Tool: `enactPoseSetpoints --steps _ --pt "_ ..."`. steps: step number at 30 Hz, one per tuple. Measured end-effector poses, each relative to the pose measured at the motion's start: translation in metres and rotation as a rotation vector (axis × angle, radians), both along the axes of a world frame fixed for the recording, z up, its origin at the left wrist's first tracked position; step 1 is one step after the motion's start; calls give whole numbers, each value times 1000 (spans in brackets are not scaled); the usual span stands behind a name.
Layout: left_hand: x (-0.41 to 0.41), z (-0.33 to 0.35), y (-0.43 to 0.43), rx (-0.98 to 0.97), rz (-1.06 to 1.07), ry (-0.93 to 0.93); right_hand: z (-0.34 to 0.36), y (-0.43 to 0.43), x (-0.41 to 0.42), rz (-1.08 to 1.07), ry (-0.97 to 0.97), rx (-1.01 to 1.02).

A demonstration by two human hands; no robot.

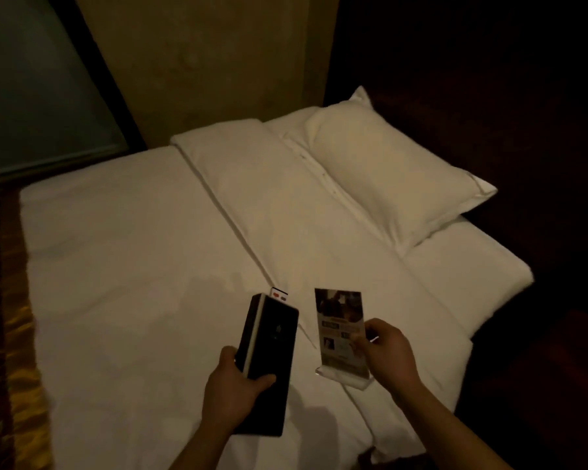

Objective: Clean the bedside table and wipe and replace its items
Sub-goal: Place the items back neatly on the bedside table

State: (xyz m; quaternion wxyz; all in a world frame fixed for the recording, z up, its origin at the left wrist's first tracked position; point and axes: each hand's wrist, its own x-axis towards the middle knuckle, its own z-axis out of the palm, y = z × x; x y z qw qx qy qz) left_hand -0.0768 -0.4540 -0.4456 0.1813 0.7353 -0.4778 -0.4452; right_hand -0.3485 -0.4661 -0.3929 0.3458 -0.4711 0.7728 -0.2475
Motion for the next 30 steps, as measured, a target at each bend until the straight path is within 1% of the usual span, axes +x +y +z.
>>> enactPoseSetpoints --steps 4,8,11,16,20,27,30 --pt "-26 30 5 -42 -81 40 33 54 -33 -111 70 -18" --pt "-73 52 14 -95 -186 123 59 108 -78 -230 163 -44" --pt "-111 66 16 -149 -270 157 72 138 -107 -341 172 -65" --pt "-177 76 42 -155 -407 184 82 195 -151 -484 157 -65" --pt "-226 86 58 -165 -513 168 90 226 -189 -566 140 -81" --pt "-291 90 83 -185 -526 100 96 268 -242 -630 86 -112" --pt "-325 84 102 -156 -517 105 99 290 -270 -610 80 -106"
